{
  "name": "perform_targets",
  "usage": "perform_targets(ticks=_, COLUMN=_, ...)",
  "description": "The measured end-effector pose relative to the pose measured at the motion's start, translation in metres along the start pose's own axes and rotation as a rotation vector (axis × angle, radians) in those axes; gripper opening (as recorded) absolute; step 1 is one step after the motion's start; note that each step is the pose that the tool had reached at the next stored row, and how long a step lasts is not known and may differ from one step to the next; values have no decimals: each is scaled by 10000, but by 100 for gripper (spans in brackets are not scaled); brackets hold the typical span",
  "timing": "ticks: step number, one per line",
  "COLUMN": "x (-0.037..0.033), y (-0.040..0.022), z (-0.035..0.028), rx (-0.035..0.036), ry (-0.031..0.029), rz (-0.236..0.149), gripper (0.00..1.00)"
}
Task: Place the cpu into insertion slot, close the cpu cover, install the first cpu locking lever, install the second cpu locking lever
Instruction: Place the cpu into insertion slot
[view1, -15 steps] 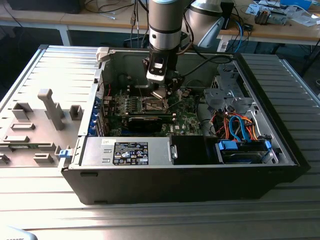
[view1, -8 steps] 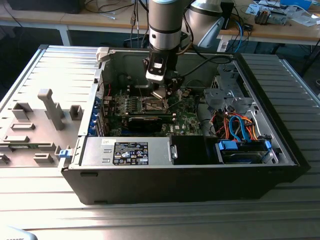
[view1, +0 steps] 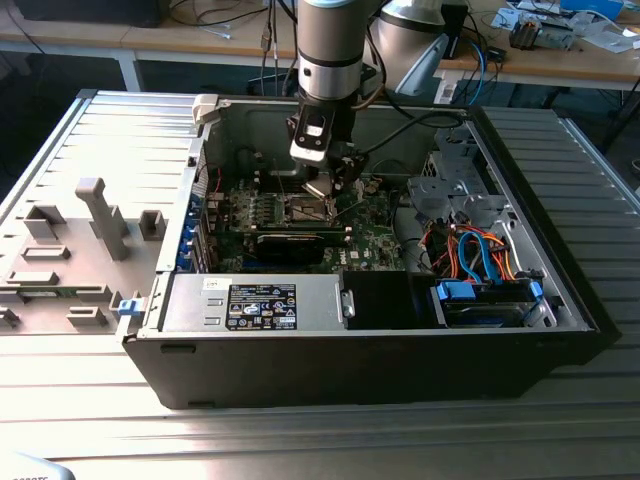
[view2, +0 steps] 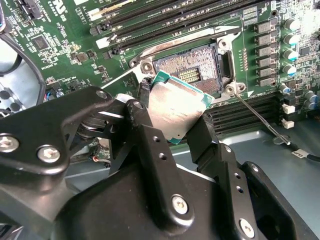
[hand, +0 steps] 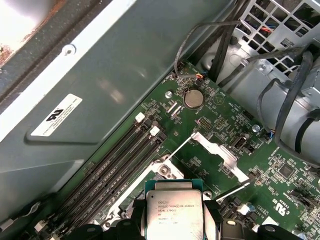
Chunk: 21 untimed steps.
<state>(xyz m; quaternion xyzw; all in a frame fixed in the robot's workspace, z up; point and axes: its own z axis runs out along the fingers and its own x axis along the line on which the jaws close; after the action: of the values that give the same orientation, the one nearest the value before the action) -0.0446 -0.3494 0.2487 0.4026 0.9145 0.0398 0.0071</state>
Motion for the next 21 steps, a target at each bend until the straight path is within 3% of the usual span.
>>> perform_targets(ticks=21, x=0, y=0, z=0, rx=-12, ry=-50, rz=640, gripper=54)
